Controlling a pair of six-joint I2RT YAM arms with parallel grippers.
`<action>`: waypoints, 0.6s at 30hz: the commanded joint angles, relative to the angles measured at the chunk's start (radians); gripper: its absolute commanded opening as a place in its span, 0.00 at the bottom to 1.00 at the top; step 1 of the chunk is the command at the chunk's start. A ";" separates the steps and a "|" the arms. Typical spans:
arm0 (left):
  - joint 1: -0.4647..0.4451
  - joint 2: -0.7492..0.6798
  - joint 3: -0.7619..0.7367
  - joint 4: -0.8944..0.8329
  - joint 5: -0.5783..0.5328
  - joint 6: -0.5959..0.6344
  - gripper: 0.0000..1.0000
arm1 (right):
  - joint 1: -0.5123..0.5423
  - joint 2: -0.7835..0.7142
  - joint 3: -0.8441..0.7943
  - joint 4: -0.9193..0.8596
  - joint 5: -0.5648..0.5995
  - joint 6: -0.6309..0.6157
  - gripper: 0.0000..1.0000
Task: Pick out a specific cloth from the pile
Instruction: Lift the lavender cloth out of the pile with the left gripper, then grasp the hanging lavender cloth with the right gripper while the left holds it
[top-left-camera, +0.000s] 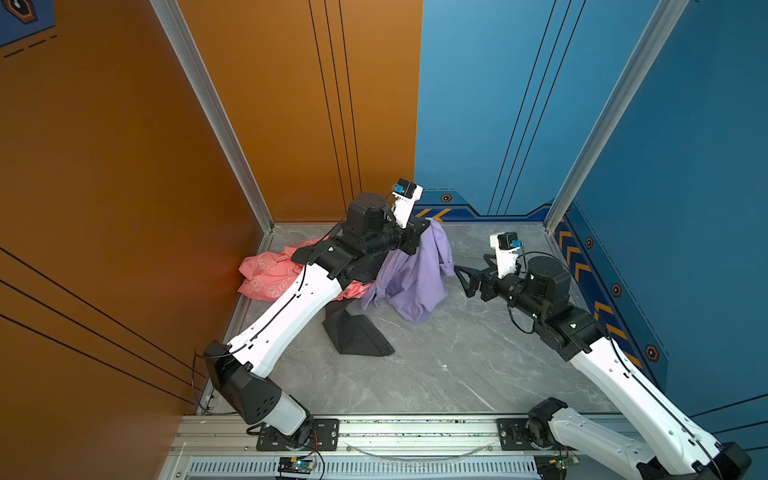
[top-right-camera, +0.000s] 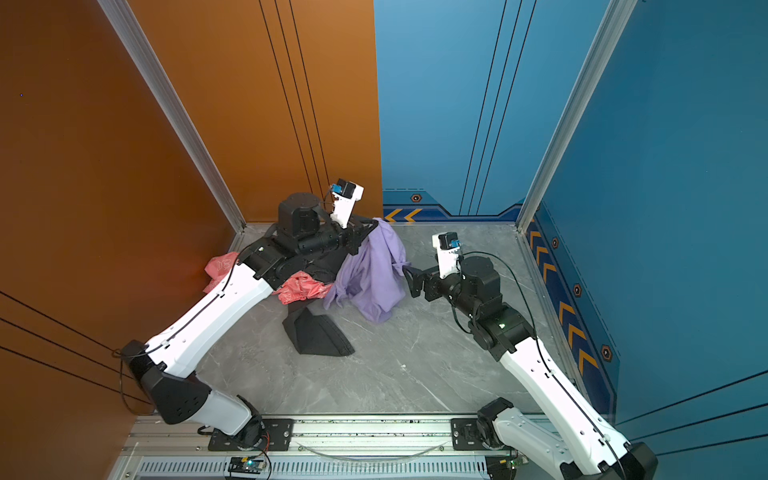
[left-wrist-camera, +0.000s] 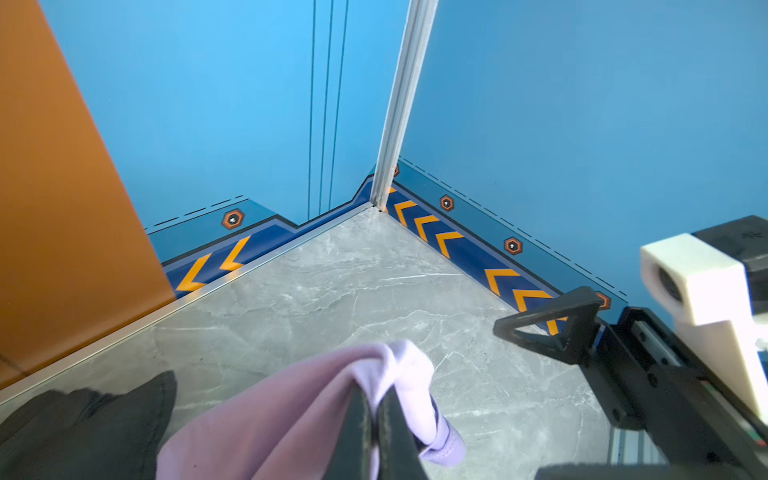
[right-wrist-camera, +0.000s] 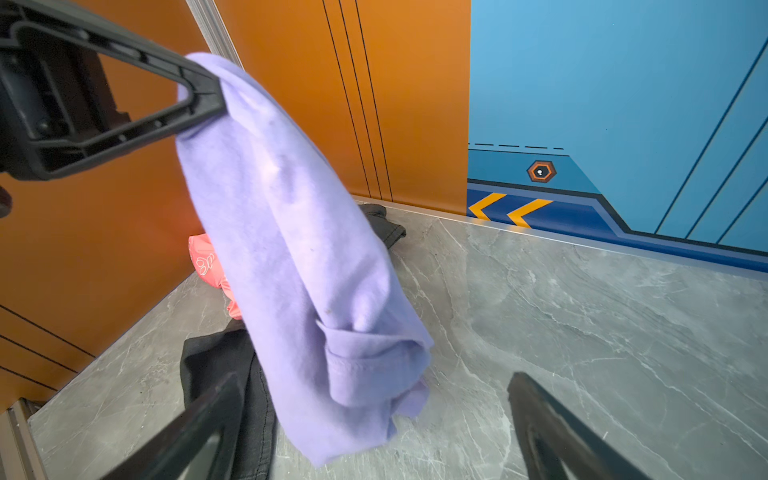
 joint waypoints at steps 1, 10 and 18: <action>-0.031 0.027 0.060 0.069 0.055 0.008 0.00 | 0.020 0.025 0.046 -0.027 -0.010 -0.029 1.00; -0.059 0.042 0.016 0.146 0.036 -0.035 0.00 | 0.062 0.088 0.050 -0.011 0.062 -0.035 0.93; -0.066 0.023 -0.052 0.204 0.029 -0.071 0.00 | 0.075 0.159 0.058 0.059 0.087 -0.025 0.55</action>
